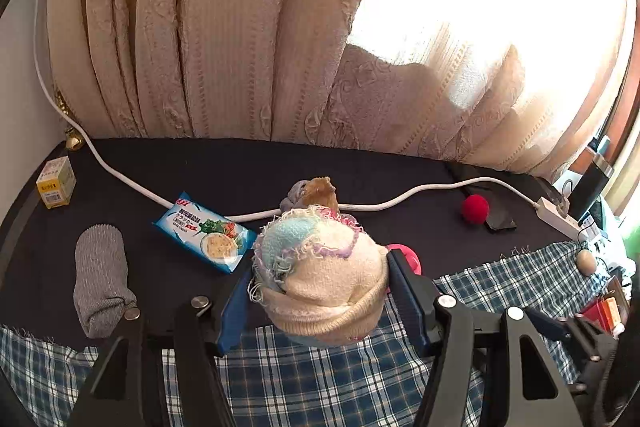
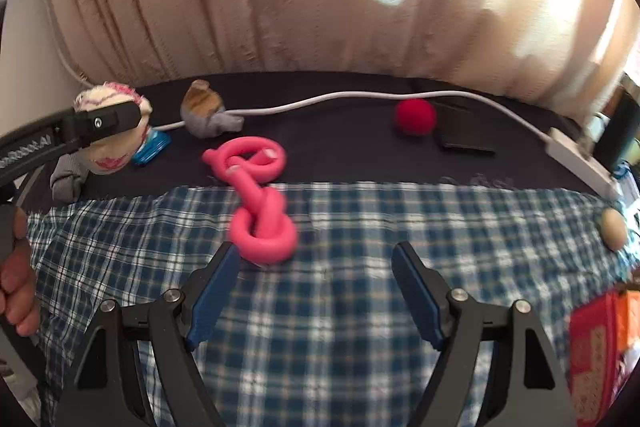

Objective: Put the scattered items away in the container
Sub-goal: 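Grasp the cream knit hat with the left tool while the right tool grasps the pink rope toy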

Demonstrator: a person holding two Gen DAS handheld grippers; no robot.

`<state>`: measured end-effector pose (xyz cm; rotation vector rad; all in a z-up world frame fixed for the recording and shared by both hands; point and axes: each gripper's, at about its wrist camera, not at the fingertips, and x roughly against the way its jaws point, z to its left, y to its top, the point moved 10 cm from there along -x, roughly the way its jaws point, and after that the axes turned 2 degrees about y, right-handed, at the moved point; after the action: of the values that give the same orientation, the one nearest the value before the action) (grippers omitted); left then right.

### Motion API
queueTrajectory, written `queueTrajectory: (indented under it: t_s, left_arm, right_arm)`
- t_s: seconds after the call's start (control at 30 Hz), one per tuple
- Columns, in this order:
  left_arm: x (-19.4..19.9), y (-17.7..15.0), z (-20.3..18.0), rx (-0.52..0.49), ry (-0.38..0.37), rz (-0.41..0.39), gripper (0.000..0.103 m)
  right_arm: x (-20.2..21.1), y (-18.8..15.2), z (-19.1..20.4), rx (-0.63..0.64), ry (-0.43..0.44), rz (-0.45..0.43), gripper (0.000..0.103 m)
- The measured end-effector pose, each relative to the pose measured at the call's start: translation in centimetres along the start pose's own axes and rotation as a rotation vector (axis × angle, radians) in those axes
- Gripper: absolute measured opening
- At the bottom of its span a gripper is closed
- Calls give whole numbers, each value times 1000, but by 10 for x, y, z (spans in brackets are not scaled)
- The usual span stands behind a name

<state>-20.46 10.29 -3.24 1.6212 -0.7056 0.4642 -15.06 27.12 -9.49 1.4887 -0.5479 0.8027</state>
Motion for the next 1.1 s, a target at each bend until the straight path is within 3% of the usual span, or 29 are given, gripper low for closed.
queueTrajectory:
  t_s: [0.27,0.53,0.57,0.63,0.7,1.1]
  left_arm:
    - [-8,-7,0,15,0,31,65]
    - [-13,-14,-5,17,-11,62,65]
    - [-13,-15,-5,16,-11,63,65]
    - [-13,-16,-7,13,-12,66,65]
    - [-13,-17,-8,10,-14,67,65]
    - [-8,-20,-21,-16,-35,68,65]
  right_arm:
    - [-41,9,16,4,69,69,81]
    - [-56,7,14,3,55,93,81]
    - [-56,8,14,4,46,92,79]
    - [-56,8,13,7,30,87,62]
    - [-54,9,11,-6,40,85,52]
    - [2,0,6,-64,92,0,51]
